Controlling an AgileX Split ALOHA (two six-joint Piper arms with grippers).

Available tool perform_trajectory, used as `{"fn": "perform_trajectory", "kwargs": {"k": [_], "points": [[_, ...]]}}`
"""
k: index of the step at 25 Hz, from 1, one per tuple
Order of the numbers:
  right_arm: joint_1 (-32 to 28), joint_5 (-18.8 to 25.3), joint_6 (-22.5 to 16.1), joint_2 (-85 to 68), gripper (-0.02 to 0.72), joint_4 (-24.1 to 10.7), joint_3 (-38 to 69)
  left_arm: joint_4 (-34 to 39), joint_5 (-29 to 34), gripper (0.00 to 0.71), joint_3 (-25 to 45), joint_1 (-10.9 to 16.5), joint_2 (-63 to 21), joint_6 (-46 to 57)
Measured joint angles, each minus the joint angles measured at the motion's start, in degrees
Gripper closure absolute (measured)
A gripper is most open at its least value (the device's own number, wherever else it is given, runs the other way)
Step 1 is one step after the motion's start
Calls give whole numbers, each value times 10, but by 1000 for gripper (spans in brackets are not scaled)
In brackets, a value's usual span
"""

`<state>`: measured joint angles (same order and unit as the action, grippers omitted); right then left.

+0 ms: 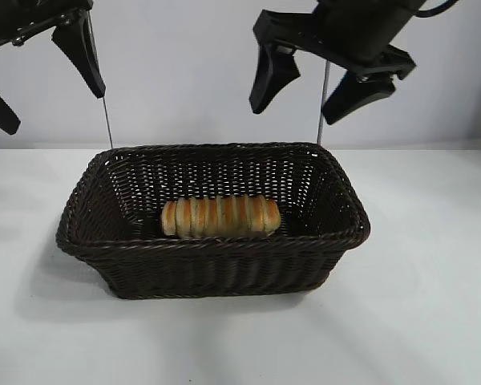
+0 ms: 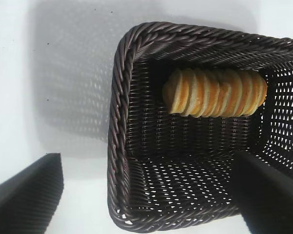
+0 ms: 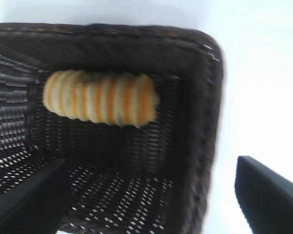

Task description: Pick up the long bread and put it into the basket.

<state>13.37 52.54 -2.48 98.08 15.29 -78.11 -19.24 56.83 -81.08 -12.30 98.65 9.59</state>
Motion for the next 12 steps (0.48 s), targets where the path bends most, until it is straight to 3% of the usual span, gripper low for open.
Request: {"fn": "perform_trajectory", "kwargs": {"k": [12], "points": [[-35,57,-3,0,49,-12,0,0,0,41,0,0,0,1]]}}
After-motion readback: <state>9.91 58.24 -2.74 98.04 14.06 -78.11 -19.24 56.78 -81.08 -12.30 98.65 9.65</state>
